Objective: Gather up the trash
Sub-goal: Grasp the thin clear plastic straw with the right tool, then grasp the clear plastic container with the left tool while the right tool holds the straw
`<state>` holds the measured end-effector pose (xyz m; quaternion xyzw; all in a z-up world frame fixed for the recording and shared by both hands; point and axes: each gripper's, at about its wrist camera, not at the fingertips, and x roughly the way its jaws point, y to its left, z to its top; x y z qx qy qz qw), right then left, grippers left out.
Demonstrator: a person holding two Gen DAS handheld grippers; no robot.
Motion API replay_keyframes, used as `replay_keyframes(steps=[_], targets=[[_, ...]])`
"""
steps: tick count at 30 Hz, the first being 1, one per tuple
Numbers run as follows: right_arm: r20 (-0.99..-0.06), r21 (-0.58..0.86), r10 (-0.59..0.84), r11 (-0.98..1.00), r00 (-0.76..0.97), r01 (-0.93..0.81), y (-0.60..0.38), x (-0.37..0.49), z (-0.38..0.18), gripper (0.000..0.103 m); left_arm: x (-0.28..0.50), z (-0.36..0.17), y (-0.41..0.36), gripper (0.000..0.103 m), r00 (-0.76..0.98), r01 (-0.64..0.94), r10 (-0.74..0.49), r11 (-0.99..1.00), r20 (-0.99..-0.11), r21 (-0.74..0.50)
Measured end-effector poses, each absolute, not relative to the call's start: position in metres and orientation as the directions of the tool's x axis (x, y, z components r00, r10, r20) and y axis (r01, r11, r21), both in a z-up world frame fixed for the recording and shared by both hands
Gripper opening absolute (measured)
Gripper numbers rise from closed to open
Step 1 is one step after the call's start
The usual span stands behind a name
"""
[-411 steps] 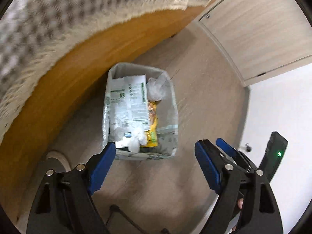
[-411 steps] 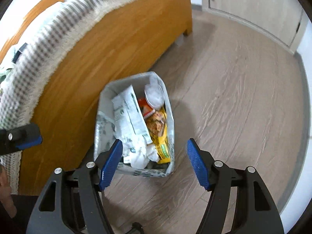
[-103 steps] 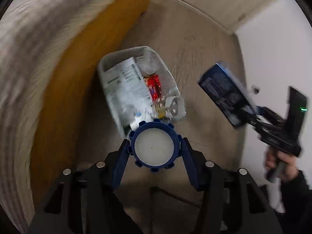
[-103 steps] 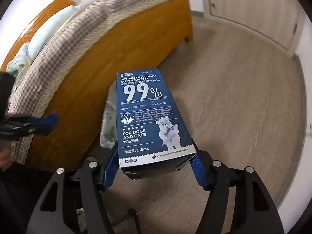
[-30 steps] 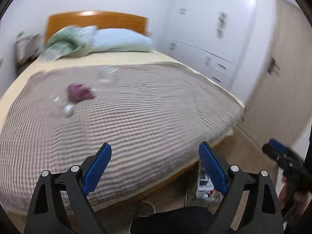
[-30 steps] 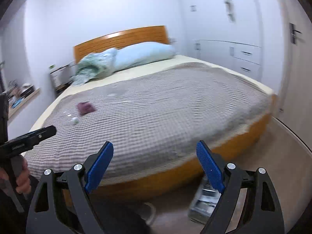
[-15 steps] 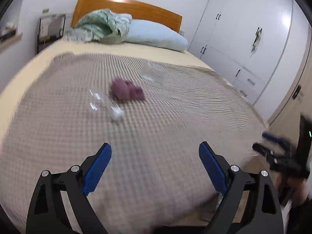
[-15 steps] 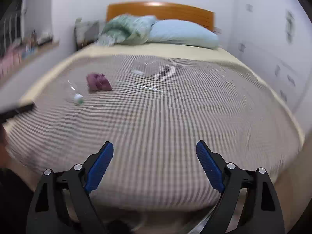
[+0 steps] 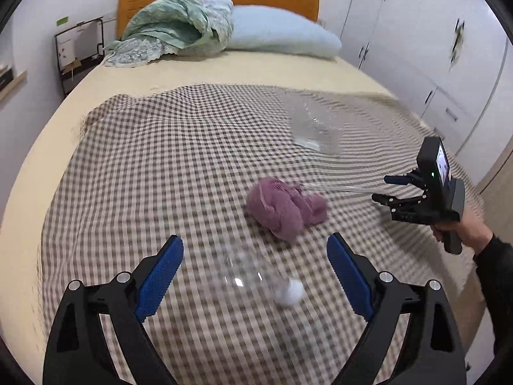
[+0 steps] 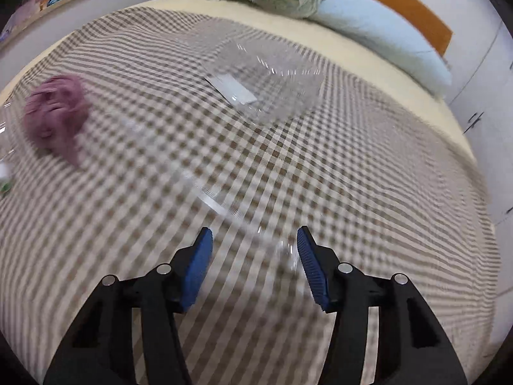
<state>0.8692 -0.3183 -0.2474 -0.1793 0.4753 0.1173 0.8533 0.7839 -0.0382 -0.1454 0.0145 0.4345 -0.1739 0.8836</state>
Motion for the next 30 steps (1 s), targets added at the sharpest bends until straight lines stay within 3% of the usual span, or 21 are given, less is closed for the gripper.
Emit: replay_keyframes(steps=[3, 4, 8, 15, 19, 20, 25, 27, 30], targets=[[-0.869, -0.026, 0.167, 0.925, 0.467, -0.38, -0.332, 0.883, -0.261, 0.025, 0.81, -0.151, -0.058, 0.088, 0.546, 0.347, -0.255, 0.936, -0.798, -0.062], [-0.862, 0.006, 0.194, 0.927, 0.467, -0.374, -0.337, 0.882, -0.261, 0.01, 0.817, -0.153, -0.063, 0.088, 0.541, 0.357, -0.254, 0.932, -0.802, -0.055], [-0.819, -0.019, 0.206, 0.923, 0.536, -0.383, -0.35, 0.844, -0.252, 0.005, 0.85, -0.163, -0.083, 0.088, 0.504, 0.395, -0.256, 0.918, -0.825, -0.044], [-0.754, 0.039, 0.167, 0.977, 0.635, -0.211, -0.395, 0.771, -0.236, 0.005, 0.899, -0.17, -0.129, 0.088, 0.457, 0.375, -0.264, 0.923, -0.849, -0.085], [-0.746, 0.092, 0.179, 0.982, 0.641, -0.167, -0.413, 0.753, -0.231, 0.005, 0.892, -0.168, -0.179, 0.088, 0.521, 0.523, -0.206, 0.844, -0.829, 0.12], [-0.739, 0.107, 0.184, 0.982, 0.649, -0.157, -0.418, 0.751, -0.229, 0.005, 0.896, -0.167, -0.187, 0.088, 0.519, 0.52, -0.2, 0.846, -0.831, 0.121], [-0.718, 0.154, 0.196, 0.98, 0.668, -0.123, -0.442, 0.737, -0.219, 0.005, 0.955, -0.171, -0.212, 0.089, 0.526, 0.409, -0.242, 0.912, -0.816, -0.007], [-0.704, 0.166, 0.202, 0.979, 0.681, -0.119, -0.452, 0.727, -0.214, 0.005, 0.991, -0.186, -0.213, 0.093, 0.501, 0.322, -0.281, 0.938, -0.818, -0.124], [-0.687, 0.174, 0.204, 0.978, 0.697, -0.116, -0.465, 0.715, -0.209, 0.005, 1.041, -0.224, -0.197, 0.093, 0.426, 0.052, -0.296, 0.952, -0.855, -0.303]])
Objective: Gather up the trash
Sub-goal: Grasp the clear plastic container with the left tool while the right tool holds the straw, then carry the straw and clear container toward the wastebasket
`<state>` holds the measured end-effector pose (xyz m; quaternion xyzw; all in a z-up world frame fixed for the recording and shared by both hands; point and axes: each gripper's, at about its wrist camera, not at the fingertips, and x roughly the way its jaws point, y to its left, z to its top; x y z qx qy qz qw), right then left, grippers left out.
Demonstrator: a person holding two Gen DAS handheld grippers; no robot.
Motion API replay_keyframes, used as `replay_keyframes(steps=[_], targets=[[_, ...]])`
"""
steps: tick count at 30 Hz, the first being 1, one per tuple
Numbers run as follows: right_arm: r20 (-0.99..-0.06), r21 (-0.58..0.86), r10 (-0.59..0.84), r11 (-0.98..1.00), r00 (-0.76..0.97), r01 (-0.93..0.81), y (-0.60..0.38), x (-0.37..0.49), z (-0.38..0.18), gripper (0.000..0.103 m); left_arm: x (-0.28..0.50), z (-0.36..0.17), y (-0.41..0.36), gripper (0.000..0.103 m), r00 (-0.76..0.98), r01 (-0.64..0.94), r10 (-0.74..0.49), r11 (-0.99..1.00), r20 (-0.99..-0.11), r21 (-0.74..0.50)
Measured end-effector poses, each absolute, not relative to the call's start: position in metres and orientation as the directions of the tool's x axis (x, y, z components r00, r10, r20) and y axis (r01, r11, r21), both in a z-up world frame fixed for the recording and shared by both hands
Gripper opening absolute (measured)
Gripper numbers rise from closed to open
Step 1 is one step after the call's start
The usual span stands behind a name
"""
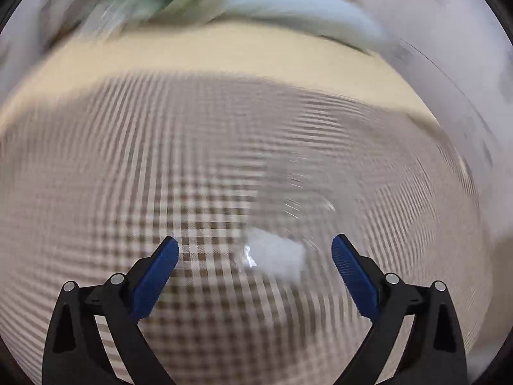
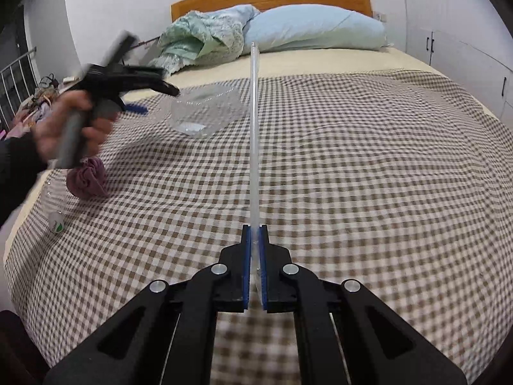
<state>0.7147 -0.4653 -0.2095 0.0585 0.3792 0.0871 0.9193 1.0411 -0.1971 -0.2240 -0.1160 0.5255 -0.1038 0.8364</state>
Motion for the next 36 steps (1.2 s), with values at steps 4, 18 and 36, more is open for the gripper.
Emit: replay_keyframes(steps=[4, 18, 36], targets=[[-0.679, 0.194, 0.208, 0.976, 0.704, -0.102, -0.484, 0.701, -0.213, 0.005, 1.061, -0.253, -0.185, 0.094, 0.38, -0.097, -0.426, 0.864, -0.821, -0.494], [-0.679, 0.214, 0.157, 0.977, 0.717, -0.012, -0.509, 0.662, -0.2, 0.005, 0.97, -0.203, -0.251, 0.063, 0.513, 0.124, -0.478, 0.863, -0.713, -0.49], [-0.809, 0.23, -0.098, 0.855, 0.579, 0.465, -0.618, 0.371, -0.203, 0.005, 0.633, -0.088, -0.308, 0.063, 0.366, 0.562, -0.671, 0.711, -0.644, -0.421]])
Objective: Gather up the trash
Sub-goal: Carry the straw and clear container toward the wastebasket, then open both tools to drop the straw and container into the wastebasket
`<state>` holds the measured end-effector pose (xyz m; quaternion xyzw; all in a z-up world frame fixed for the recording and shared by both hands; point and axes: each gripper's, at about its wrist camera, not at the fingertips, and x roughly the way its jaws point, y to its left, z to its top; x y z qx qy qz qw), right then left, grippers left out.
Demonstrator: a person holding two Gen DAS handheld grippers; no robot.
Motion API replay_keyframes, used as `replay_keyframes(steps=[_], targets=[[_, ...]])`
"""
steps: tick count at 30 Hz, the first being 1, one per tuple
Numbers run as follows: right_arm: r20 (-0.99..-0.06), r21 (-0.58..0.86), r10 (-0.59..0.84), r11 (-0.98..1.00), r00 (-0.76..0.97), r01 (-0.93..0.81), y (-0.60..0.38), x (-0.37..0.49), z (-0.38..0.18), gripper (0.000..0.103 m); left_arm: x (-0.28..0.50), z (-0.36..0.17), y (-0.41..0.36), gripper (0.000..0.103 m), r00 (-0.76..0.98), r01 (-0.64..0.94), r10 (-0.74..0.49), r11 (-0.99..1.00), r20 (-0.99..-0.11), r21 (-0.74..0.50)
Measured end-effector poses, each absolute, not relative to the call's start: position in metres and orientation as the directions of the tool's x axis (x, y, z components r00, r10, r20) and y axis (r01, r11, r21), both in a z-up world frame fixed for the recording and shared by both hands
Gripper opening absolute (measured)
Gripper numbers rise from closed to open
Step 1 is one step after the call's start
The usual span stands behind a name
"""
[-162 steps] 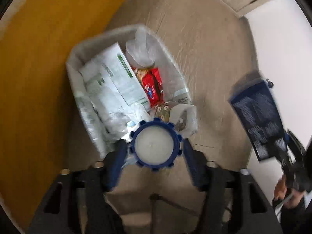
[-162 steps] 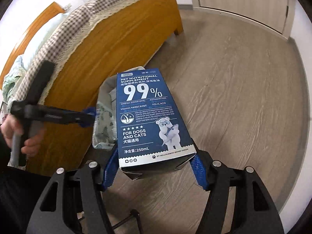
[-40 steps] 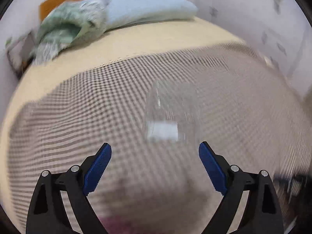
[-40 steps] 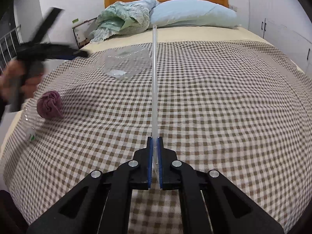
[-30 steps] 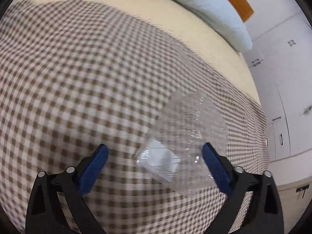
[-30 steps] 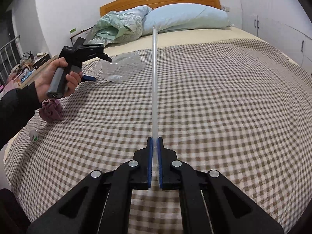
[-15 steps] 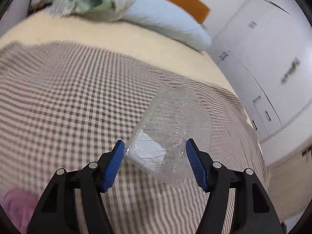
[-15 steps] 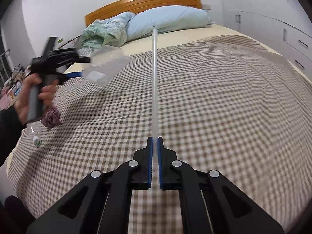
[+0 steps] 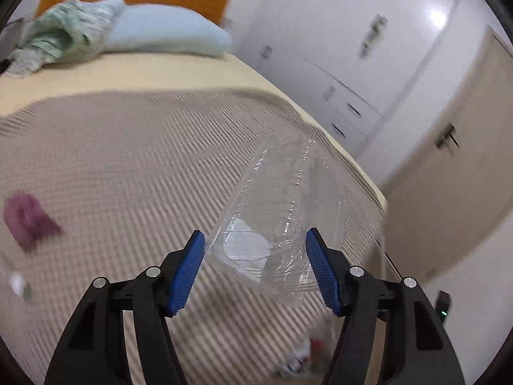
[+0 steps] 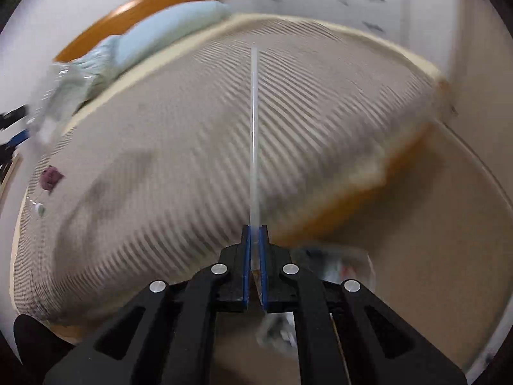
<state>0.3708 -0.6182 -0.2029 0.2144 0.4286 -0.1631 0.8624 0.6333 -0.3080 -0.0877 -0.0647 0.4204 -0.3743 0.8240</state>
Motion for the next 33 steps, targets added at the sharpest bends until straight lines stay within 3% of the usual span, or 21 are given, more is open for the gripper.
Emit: replay_keyframes(steps=[7, 17, 18, 19, 23, 27, 33], targets=[[-0.891, 0.327, 0.024, 0.728, 0.454, 0.602, -0.631, 0.258, -0.315, 0.005, 0.521, -0.127, -0.329, 0.062, 0.243, 0.562, -0.686, 0.676, -0.685, -0.477], [-0.929, 0.355, 0.17, 0.655, 0.327, 0.667, -0.657, 0.301, -0.483, 0.006, 0.449, -0.18, -0.381, 0.062, 0.202, 0.622, -0.604, 0.687, -0.771, -0.375], [-0.933, 0.355, 0.203, 0.652, 0.297, 0.67, -0.663, 0.307, -0.498, 0.022, 0.448, -0.184, -0.39, 0.062, 0.192, 0.63, -0.591, 0.686, -0.783, -0.363], [-0.936, 0.351, 0.228, 0.648, 0.268, 0.676, -0.666, 0.312, -0.508, 0.044, 0.443, -0.19, -0.403, 0.062, 0.182, 0.641, -0.576, 0.684, -0.797, -0.349], [-0.932, 0.355, 0.193, 0.654, 0.306, 0.668, -0.678, 0.296, -0.498, 0.052, 0.419, -0.224, -0.452, 0.062, 0.14, 0.702, -0.524, 0.651, -0.84, -0.288], [-0.925, 0.309, 0.046, 0.669, 0.377, 0.676, -0.683, 0.239, -0.454, 0.068, 0.423, -0.266, -0.502, 0.062, 0.057, 0.712, -0.44, 0.648, -0.896, -0.272], [-0.878, 0.407, -0.001, 0.524, 0.478, 0.748, -0.688, 0.146, -0.431, 0.069, 0.415, -0.337, -0.596, 0.062, 0.094, 0.772, -0.309, 0.623, -0.946, -0.127]])
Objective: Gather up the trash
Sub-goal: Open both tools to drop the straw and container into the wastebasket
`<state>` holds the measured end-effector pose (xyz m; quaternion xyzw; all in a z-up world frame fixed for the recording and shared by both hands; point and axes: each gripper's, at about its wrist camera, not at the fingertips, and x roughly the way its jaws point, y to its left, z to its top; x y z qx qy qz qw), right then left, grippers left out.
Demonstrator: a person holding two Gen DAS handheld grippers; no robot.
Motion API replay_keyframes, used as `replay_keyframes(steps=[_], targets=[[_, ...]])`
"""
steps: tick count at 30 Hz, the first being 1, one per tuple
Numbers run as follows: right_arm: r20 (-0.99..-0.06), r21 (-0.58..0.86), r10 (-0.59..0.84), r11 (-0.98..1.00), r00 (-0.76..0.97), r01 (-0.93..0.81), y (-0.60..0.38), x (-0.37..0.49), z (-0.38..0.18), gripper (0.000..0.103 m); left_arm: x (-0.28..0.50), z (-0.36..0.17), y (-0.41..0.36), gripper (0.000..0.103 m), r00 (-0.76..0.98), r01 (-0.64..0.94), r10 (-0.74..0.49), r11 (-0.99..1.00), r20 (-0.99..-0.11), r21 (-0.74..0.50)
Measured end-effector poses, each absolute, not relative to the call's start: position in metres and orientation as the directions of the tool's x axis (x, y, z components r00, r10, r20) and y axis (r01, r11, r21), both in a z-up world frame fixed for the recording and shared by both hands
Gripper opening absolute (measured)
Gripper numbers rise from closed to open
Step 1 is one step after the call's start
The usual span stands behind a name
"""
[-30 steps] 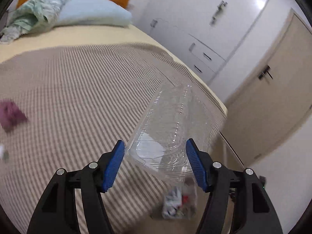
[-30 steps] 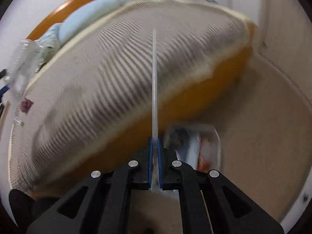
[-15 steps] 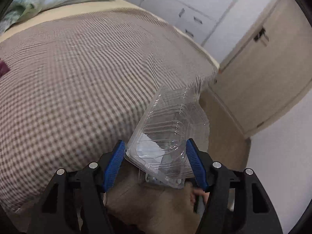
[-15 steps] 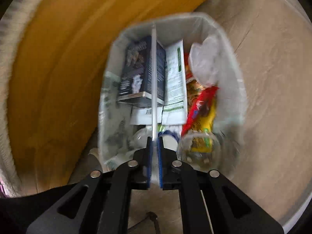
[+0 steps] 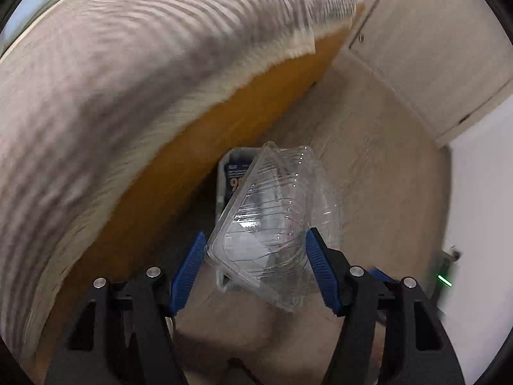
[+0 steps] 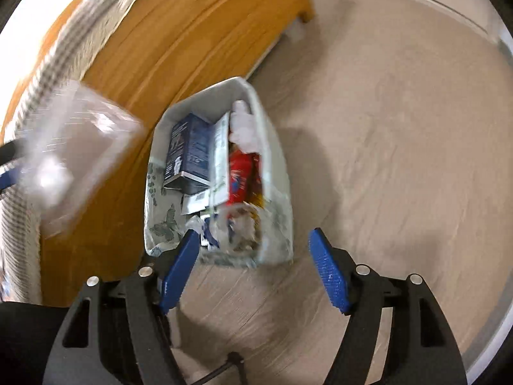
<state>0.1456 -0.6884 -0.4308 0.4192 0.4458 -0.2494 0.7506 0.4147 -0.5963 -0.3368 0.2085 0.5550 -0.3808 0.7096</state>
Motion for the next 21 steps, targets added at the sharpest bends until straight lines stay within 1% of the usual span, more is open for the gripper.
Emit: replay_keyframes(steps=[2, 4, 6, 8, 9, 10, 12, 13, 15, 16, 18, 21], targets=[[-0.877, 0.413, -0.008, 0.497, 0.48, 0.763, -0.684, 0.132, -0.427, 0.069, 0.419, -0.368, -0.627, 0.062, 0.125, 0.753, -0.244, 0.655, -0.962, -0.068], [-0.876, 0.411, -0.021, 0.489, 0.482, 0.769, -0.681, 0.127, -0.423, 0.069, 0.425, -0.395, -0.647, 0.062, 0.168, 0.713, -0.216, 0.7, -0.962, -0.033], [-0.876, 0.413, -0.02, 0.485, 0.481, 0.771, -0.68, 0.127, -0.423, 0.069, 0.423, -0.416, -0.665, 0.063, 0.256, 0.701, -0.223, 0.713, -0.941, 0.022], [-0.877, 0.411, -0.017, 0.491, 0.48, 0.768, -0.678, 0.135, -0.428, 0.069, 0.418, -0.442, -0.69, 0.064, 0.291, 0.735, -0.232, 0.675, -0.928, 0.062], [-0.882, 0.401, -0.02, 0.493, 0.471, 0.772, -0.679, 0.137, -0.431, 0.069, 0.416, -0.459, -0.701, 0.069, 0.271, 0.752, -0.227, 0.657, -0.935, 0.058], [-0.887, 0.394, -0.02, 0.492, 0.462, 0.776, -0.676, 0.143, -0.433, 0.069, 0.413, -0.47, -0.706, 0.079, 0.246, 0.76, -0.212, 0.648, -0.946, 0.052], [-0.884, 0.413, 0.004, 0.477, 0.467, 0.776, -0.677, 0.151, -0.438, 0.069, 0.407, -0.497, -0.717, 0.08, 0.143, 0.799, -0.132, 0.6, -0.981, 0.036], [-0.884, 0.414, 0.007, 0.475, 0.467, 0.776, -0.676, 0.152, -0.438, 0.069, 0.404, -0.502, -0.718, 0.08, 0.081, 0.82, -0.138, 0.572, -0.987, -0.012], [-0.884, 0.411, 0.01, 0.49, 0.467, 0.768, -0.672, 0.161, -0.438, 0.069, 0.408, -0.49, -0.71, 0.081, 0.011, 0.829, -0.222, 0.548, -0.975, -0.115], [-0.886, 0.407, 0.01, 0.498, 0.464, 0.766, -0.67, 0.163, -0.438, 0.069, 0.412, -0.483, -0.706, 0.086, 0.005, 0.828, -0.248, 0.544, -0.969, -0.135], [-0.889, 0.403, 0.019, 0.509, 0.458, 0.761, -0.666, 0.17, -0.44, 0.069, 0.421, -0.46, -0.696, 0.092, 0.007, 0.834, -0.291, 0.53, -0.957, -0.155], [-0.886, 0.408, 0.024, 0.514, 0.462, 0.755, -0.661, 0.176, -0.437, 0.069, 0.434, -0.428, -0.681, 0.093, -0.006, 0.848, -0.323, 0.5, -0.946, -0.177]])
